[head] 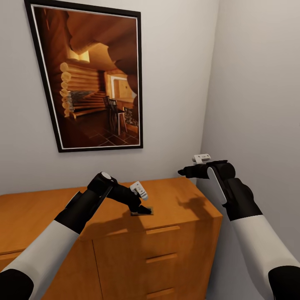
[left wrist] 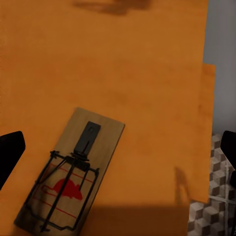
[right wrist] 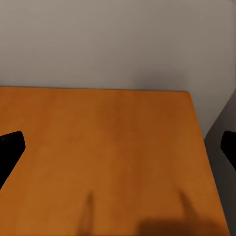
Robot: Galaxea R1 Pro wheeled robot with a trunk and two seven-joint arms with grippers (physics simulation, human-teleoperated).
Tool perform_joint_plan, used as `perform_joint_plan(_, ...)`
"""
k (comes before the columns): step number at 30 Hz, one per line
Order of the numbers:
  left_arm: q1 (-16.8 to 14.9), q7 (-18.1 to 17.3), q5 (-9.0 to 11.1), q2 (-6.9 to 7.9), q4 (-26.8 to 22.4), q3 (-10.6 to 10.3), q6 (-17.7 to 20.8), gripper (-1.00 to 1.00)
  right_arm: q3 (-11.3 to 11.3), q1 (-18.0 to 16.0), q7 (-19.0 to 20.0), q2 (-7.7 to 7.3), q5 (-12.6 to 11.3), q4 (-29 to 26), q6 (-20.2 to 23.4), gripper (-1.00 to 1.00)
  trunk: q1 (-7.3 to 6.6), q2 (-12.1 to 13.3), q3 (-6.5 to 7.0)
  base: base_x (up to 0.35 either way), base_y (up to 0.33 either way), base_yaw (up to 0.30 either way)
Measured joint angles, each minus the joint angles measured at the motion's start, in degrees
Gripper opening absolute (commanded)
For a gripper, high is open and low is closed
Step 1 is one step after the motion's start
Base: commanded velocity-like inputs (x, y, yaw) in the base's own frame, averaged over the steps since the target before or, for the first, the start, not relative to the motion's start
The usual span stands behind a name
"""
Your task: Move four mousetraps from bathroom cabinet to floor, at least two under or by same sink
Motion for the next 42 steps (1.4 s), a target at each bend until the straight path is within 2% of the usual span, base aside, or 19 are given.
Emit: perform_joint_plan(42, 0.0, 0.1, 0.0, 0.35, 0.1, 0.1, 0.0, 1.00, 0.0, 0.0, 0.0, 0.09, 0.0, 0.0, 0.0, 1.00, 0.00, 0.0, 0.00, 0.021, 0.017, 0.000)
